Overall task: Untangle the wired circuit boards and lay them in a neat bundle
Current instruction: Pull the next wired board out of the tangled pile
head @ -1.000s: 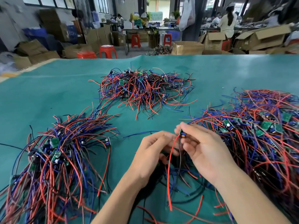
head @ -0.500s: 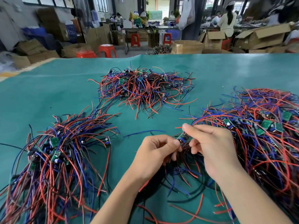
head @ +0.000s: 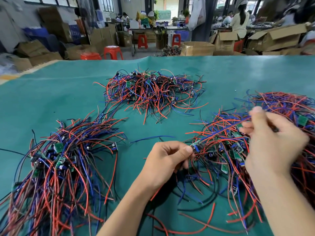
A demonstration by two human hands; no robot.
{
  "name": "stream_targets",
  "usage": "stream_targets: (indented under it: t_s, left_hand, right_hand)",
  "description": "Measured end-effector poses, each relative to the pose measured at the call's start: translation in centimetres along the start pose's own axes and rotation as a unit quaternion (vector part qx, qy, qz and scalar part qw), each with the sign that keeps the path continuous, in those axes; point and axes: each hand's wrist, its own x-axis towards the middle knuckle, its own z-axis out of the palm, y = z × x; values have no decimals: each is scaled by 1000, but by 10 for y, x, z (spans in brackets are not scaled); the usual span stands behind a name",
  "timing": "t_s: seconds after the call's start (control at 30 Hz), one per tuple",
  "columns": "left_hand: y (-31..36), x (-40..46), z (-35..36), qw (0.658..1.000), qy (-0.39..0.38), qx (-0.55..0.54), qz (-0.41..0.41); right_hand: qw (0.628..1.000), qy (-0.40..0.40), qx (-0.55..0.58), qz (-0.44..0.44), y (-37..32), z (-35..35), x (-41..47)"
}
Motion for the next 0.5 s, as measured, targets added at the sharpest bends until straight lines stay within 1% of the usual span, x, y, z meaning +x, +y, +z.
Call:
stream_targets:
  t_s: [0.07, 0.17, 0.23, 0.27, 0.3, 0.33, 0.4, 0.43, 0.5]
  left_hand:
    - [-1, 0, 1, 1000, 13, 0, 1]
    - [-3, 3, -1, 998, 55, -25, -10]
    - [-3, 4, -3, 996, 78, -34, -16]
    - [-3, 4, -3, 996, 82, -37, -15]
    - [-2, 4, -2, 996, 82, -40, -14]
    - [-2, 4, -1, 996, 79, -40, -12]
    - [-2, 3, 0, 997, 64, -38, -8]
    - [-1, 2, 0, 998, 50, -38, -1]
    - [1, 2, 1, 999, 28, -40, 13]
  right_hand:
    - [999, 30, -1, -16, 1, 1, 2]
    - [997, 63, -8, -49, 4, 0, 2]
    - [996, 52, -52, -58, 7, -4, 5]
    - [995, 18, -86, -47, 8, -4, 3]
    - [992, -43, -115, -28, 8, -3, -2]
    - [983, -123, -138, -9, 9, 1, -10]
    - [948, -277, -155, 12, 7, 13, -36]
    - [933, -330, -146, 17, 5, 18, -47]
    - [917, -374, -136, 9, 6, 23, -57]
